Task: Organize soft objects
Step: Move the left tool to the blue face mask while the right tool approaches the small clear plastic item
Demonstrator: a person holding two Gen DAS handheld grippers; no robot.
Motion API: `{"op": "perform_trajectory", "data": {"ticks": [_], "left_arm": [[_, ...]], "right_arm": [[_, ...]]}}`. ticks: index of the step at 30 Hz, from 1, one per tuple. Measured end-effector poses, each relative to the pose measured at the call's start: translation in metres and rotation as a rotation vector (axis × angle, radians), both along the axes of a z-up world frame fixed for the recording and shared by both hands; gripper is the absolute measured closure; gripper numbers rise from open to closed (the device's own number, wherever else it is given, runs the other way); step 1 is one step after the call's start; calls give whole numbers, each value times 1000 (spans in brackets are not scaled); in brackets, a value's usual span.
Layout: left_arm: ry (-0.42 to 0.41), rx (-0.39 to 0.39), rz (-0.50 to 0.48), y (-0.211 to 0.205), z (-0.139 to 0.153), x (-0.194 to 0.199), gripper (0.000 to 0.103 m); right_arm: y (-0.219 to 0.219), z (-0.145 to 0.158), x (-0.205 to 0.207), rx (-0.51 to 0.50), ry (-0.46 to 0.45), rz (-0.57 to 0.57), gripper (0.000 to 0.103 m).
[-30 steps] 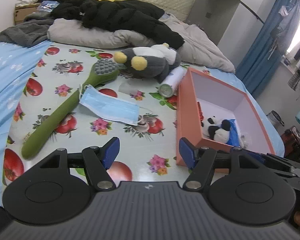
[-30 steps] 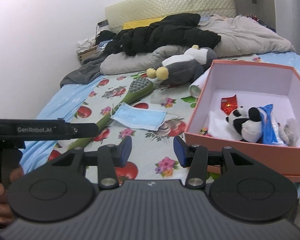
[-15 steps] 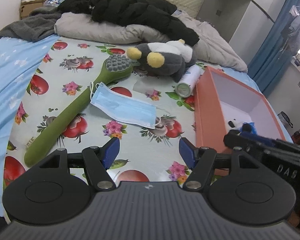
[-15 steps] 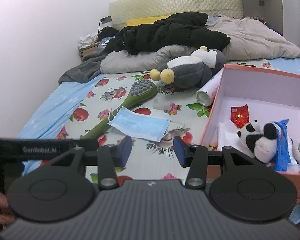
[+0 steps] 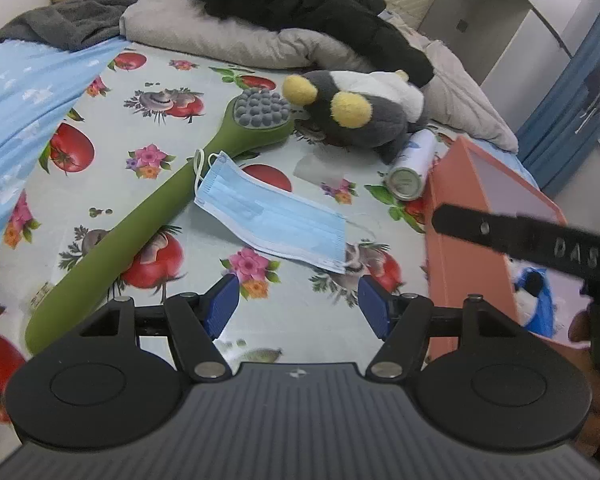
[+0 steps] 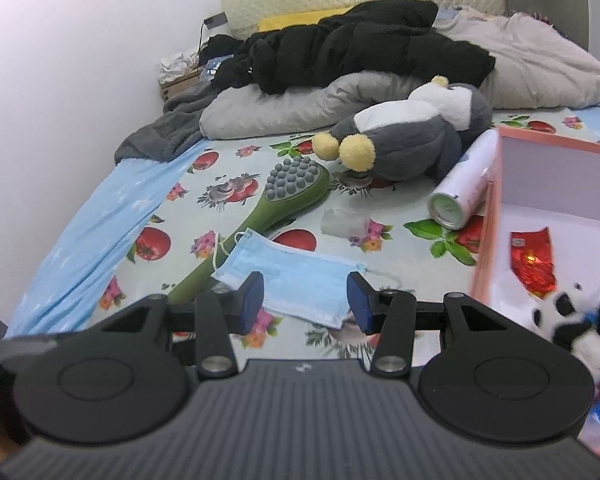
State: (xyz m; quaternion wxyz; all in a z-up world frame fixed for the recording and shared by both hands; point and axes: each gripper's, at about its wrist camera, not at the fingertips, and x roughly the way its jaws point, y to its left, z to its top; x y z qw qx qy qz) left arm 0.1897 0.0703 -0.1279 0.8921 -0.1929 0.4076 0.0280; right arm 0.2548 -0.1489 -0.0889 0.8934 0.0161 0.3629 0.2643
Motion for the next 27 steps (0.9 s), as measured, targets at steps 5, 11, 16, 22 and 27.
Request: {"op": "perform_trajectory", "data": {"ticks": [5, 11, 16, 22, 27], "left_arm": [[18, -15, 33, 15, -23, 27, 32], [41, -61, 113, 35, -54, 57, 32], [60, -104, 162, 44, -74, 75, 33], [47, -137, 209, 48, -91, 84, 33], [16, -171, 251, 53, -94, 91, 33]], "right_arm": [[17, -16, 39, -11, 37, -13, 54], [36, -46, 86, -48, 72, -55, 55], [45, -78, 115, -46, 118, -120, 55], [59, -102, 138, -60, 100, -160, 54], [64, -113, 153, -66, 113, -169, 41]]}}
